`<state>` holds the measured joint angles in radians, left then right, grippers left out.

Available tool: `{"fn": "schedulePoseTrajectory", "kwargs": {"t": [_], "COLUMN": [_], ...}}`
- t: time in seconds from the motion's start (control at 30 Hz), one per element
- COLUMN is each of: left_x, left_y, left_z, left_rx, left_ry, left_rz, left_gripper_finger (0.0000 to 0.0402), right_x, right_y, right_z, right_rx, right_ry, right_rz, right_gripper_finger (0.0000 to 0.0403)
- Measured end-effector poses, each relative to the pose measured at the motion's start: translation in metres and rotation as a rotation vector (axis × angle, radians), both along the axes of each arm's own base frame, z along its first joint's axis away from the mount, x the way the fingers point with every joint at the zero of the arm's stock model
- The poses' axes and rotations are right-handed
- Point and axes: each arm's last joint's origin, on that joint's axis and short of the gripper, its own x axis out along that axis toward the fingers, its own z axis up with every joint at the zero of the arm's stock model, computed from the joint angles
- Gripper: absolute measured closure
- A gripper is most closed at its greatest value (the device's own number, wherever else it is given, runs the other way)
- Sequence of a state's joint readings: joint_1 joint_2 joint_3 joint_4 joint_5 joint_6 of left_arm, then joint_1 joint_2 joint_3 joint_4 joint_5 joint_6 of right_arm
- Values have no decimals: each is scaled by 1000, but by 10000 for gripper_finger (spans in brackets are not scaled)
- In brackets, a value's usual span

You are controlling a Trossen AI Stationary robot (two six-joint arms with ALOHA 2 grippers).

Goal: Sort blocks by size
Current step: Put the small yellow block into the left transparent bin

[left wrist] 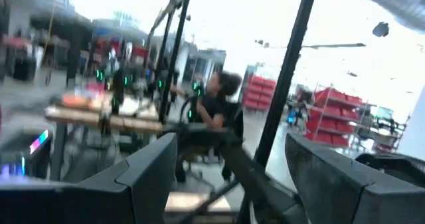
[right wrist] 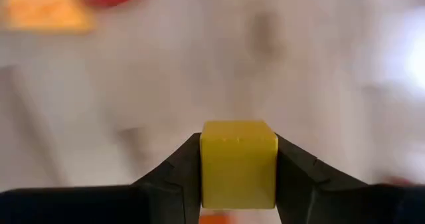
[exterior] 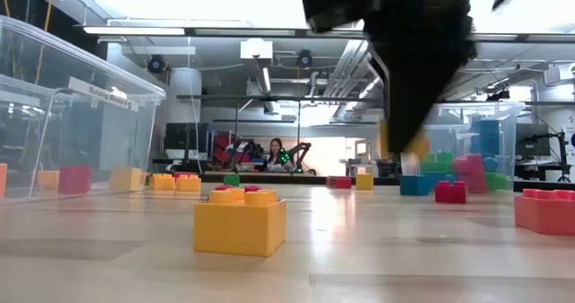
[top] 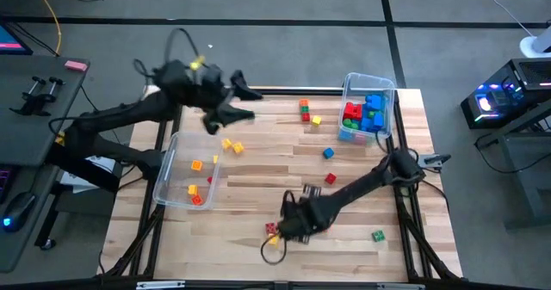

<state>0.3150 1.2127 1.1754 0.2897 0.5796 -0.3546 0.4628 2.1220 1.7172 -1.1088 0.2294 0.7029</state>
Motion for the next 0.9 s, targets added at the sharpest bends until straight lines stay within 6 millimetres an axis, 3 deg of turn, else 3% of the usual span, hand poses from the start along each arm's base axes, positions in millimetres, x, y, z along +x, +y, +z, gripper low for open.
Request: {"fn": "schedulePoseTrajectory", "kwargs": {"t": [0.17, 0.3, 0.5, 0.67, 0.9], "left_x": [-37, -70, -107, -119, -112], "left_y": [-9, -26, -47, -52, -50], "left_z": [29, 47, 64, 67, 65], "left_rx": [8, -6, 14, 14, 1], "left_ry": [-100, -177, -279, -307, -286], "left_rz": [-25, -82, -143, -150, -137], "left_gripper_finger": [135, 135, 135, 135, 135], "right_x": [9, 43, 100, 123, 141], "right_y": [-39, -74, -112, -140, -166], "right_z": [40, 54, 58, 61, 59], "right_rx": [-107, -70, 46, 105, 143], "right_ry": [-183, -421, -837, -1076, -1201], "right_rz": [-79, -87, -44, -75, -66], "right_gripper_finger": [274, 274, 274, 274, 274]}}
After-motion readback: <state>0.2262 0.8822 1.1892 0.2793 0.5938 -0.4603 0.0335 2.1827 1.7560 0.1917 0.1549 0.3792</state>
